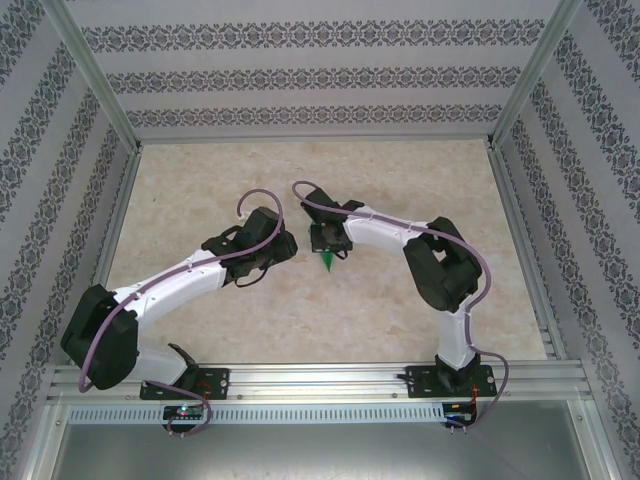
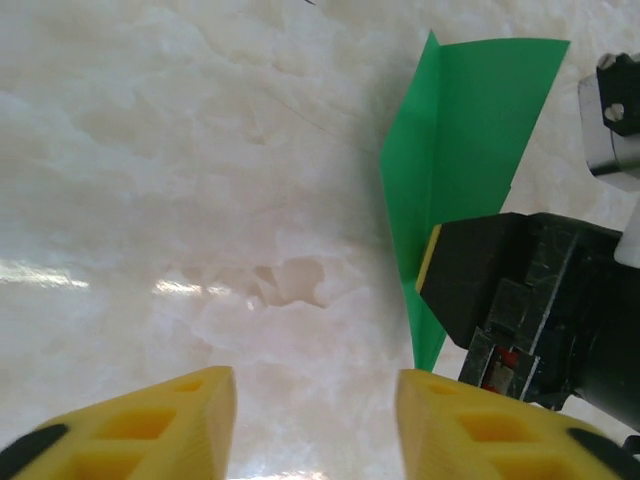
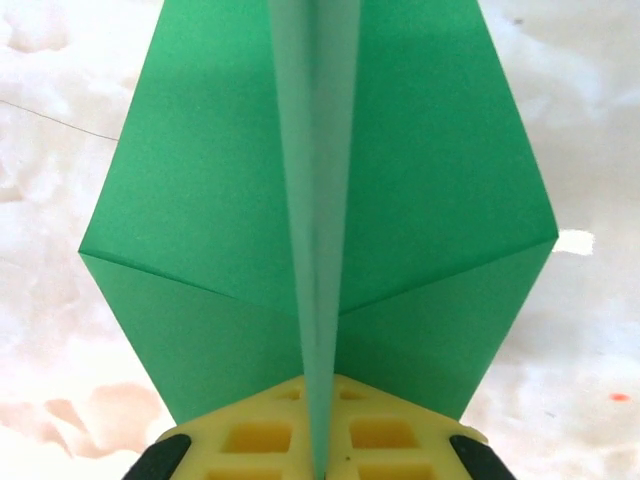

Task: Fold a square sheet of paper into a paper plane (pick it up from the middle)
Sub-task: Move the paper plane to the center of the table.

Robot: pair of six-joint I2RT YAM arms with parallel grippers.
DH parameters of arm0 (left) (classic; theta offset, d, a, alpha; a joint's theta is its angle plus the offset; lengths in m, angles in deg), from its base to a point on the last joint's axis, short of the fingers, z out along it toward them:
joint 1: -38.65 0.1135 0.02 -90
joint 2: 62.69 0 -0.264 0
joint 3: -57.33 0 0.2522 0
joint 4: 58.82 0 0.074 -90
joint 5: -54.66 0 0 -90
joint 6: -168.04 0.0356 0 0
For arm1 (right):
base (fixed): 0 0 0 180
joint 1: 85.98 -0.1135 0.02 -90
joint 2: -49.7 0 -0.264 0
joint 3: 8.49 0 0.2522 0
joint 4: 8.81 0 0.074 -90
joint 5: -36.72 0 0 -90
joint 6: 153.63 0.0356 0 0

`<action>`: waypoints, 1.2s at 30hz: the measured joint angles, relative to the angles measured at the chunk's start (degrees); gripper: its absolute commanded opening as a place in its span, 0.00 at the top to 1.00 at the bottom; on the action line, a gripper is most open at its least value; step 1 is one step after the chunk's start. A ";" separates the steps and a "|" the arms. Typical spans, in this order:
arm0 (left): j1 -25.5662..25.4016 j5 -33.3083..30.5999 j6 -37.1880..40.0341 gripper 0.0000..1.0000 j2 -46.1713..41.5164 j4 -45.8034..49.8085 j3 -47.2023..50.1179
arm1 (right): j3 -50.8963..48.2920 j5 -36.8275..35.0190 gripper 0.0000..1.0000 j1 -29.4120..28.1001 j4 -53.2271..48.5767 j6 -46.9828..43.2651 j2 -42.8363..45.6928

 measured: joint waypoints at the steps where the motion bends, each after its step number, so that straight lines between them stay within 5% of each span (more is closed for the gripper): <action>1: 0.07 -0.33 0.07 0.47 -0.04 0.28 0.04 | 0.46 0.02 0.90 -0.09 -0.02 0.24 -0.83; 36: 1.40 -2.64 -0.22 0.45 -3.32 0.63 2.34 | 6.32 -0.85 0.86 -0.83 -5.46 1.31 -6.16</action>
